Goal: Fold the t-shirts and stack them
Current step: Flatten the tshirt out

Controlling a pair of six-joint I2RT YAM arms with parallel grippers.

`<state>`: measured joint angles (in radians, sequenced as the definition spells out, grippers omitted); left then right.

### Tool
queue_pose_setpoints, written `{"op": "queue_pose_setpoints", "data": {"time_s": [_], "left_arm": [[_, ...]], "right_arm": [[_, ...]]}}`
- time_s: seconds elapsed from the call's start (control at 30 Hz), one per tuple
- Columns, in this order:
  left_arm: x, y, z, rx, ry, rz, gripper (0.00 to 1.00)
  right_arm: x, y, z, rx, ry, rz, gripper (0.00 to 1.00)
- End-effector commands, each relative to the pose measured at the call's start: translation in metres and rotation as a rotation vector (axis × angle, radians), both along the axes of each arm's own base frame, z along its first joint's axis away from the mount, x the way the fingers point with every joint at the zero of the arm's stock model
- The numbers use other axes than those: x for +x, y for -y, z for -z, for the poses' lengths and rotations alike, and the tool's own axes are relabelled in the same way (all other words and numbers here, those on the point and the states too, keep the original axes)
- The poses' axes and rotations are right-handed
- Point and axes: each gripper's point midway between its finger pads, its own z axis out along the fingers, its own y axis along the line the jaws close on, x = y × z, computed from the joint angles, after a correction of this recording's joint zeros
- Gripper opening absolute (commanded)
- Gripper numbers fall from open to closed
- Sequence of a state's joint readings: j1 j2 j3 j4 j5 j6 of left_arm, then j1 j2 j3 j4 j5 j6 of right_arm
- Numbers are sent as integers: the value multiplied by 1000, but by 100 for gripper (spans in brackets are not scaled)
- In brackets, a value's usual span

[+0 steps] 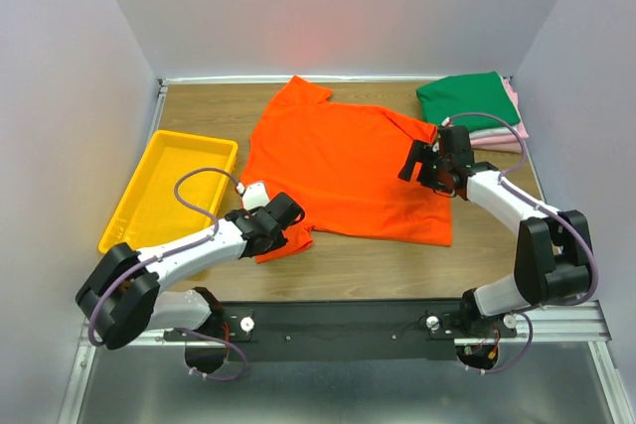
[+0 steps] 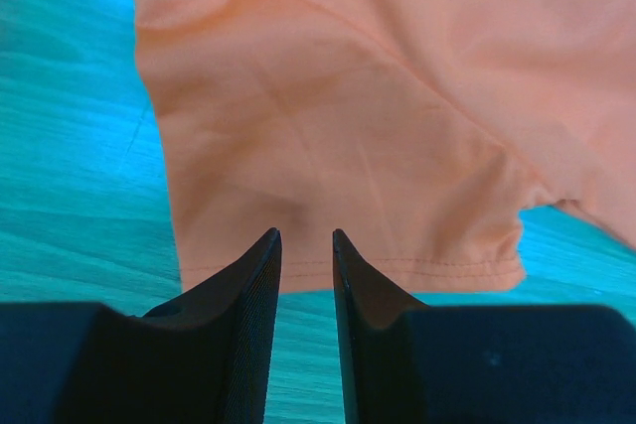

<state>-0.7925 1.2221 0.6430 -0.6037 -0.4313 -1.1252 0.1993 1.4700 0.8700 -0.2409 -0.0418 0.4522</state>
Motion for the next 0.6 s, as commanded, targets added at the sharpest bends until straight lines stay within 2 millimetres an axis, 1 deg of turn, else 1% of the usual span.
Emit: {"op": "queue_pose_setpoints", "data": {"time_s": [0.0,0.1,0.2,0.23,0.3,0.43,0.57], "left_arm": [[-9,-4,16,35,-62,-26,35],[-15,-1,19,20,-74,-17,35],[-13,-1,14,-1,-43,-40,35],[-13,-2,14,-4,-42,-42,35],[-15,1,12,-25,-39,-36,35],[-17,3,8,-48,-32,-30,36],[-18,4,8,-59,-20,-21,36]], "right_arm": [[-7,-2,19,14,-74,-22,96],[-6,-2,24,9,-84,-21,96],[-5,8,36,-33,-111,10,97],[-6,12,44,-41,-133,18,96],[-7,21,52,-46,-154,42,97],[-5,33,58,-39,-177,71,97],[-3,54,71,-59,-213,134,96]]}}
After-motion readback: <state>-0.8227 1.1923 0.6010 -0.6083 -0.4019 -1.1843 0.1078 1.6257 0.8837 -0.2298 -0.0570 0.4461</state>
